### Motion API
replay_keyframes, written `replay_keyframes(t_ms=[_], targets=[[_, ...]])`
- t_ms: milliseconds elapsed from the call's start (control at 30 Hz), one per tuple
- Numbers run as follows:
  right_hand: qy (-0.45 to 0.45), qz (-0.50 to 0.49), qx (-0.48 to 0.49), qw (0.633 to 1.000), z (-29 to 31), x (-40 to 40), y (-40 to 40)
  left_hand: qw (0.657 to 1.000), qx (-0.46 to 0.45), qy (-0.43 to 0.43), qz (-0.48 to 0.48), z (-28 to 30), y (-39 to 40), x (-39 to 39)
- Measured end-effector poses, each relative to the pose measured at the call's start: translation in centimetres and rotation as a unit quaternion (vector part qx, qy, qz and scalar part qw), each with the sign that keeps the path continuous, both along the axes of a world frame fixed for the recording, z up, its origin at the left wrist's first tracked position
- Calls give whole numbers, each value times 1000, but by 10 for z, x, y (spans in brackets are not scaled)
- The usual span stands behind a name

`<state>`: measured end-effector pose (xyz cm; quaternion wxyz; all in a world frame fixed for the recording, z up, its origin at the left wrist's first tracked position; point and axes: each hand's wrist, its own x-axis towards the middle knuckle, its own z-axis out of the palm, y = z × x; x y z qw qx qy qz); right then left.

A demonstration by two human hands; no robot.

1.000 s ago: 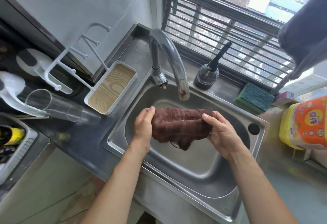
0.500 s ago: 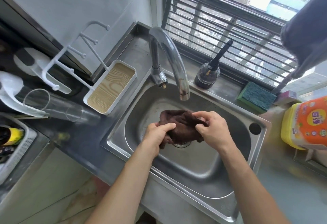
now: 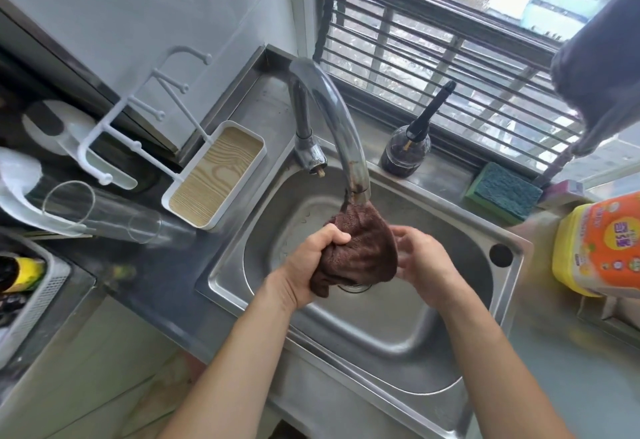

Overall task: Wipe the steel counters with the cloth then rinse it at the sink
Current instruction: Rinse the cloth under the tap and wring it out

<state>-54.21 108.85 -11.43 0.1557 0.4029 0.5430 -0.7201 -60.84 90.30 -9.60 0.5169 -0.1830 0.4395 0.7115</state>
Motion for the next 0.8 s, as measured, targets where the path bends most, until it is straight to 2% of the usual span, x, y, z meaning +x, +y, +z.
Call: replay_keyframes(t_ms=[100, 200, 367, 467, 533, 567, 667, 733, 800], targets=[[-44, 106, -118, 986, 1, 9, -1, 998, -7, 42, -35, -1, 0, -2], [-7, 129, -137, 982, 5, 12, -3, 982, -106, 130, -89, -4, -2, -4], [62, 130, -47, 988, 0, 16, 5, 945, -264, 192, 23, -19, -14, -9], [91, 76, 19, 993, -5, 15, 4, 880, -369, 297, -44, -25, -21, -11], [112, 27, 78, 990, -7, 14, 5, 845, -404, 340, -90, -21, -22, -8], [128, 9, 86, 988, -6, 14, 6, 840, -404, 346, -103, -23, -24, -7], [144, -32, 112, 983, -3, 18, 13, 860, -386, 321, -93, -30, -34, -5], [143, -33, 171, 974, -3, 21, 19, 865, -391, 311, -30, -33, -39, -5], [133, -16, 239, 962, -4, 22, 23, 881, -338, 326, 47, -17, -39, -7]])
